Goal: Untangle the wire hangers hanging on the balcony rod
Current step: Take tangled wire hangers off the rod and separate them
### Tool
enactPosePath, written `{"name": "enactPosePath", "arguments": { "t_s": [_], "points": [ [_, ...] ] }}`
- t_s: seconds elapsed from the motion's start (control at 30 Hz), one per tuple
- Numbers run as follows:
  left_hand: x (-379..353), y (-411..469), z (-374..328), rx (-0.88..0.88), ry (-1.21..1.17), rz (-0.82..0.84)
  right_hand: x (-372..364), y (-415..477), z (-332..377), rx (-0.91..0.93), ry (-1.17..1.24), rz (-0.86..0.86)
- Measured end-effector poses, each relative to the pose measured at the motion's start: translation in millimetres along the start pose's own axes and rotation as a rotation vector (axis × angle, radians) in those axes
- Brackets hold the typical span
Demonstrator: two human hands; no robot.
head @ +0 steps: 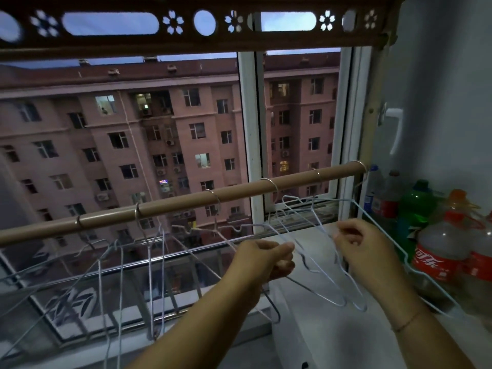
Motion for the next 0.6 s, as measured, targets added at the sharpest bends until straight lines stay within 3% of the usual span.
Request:
{"name": "enactPosePath", "arguments": {
  "t_s": [0.13, 0.23, 0.37, 0.47, 0.6],
  "points": [
    [24, -33, -8, -0.097, -0.017, -0.034, 10, -28, 40, 0.160, -0.033, -0.133],
    [79, -69, -34, -0.420, 0.177, -0.365, -5, -61, 81, 0.283, 0.035, -0.049],
    [151, -129, -47, -0.749, 0.470, -0.805, -65, -106, 122, 0.360, 0.173, 0.272],
    [198, -145, -26, -0.706, 0.453, -0.960, -124, -130, 131, 0.293, 0.175, 0.494],
    [243, -135, 21, -0.400, 0.234, -0.919, -183, -138, 128, 0.159, 0.241, 0.634]
  ]
}}
Point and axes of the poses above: each hand's wrist, its own y-axis towards the middle knuckle, its own x-axis out of the back of the hand, z = x × y, the point moved 8 cm from there along y, towards the middle knuckle, and after that the axes turned 1 degree about -x, right-handed, at the moved point
